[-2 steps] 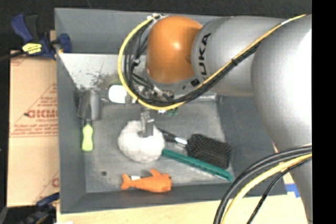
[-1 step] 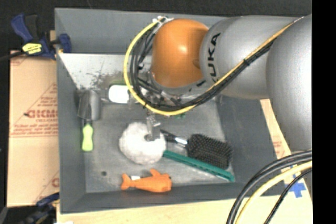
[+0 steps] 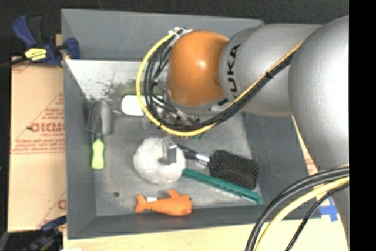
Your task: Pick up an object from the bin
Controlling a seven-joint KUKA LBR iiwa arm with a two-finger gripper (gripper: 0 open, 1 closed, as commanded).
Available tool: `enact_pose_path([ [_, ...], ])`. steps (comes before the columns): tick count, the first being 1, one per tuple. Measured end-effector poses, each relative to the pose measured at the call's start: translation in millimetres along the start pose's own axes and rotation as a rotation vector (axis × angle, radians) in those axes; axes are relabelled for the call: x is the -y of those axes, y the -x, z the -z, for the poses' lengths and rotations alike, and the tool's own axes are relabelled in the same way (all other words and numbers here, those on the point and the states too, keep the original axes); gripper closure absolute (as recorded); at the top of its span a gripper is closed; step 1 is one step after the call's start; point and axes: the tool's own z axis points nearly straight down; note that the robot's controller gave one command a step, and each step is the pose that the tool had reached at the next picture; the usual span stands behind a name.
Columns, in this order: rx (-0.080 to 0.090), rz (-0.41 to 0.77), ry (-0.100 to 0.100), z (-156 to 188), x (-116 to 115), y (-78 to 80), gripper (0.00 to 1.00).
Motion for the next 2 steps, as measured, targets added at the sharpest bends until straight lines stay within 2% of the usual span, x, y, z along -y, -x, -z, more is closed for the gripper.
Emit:
enact_pose_path([
  [1, 0.009, 0.120, -0.002, -57.5, -4.4, -9.5, 0.00],
  [2, 0.026, 0.062, -0.002, -56.2, -26.1, -33.5, 1.00],
])
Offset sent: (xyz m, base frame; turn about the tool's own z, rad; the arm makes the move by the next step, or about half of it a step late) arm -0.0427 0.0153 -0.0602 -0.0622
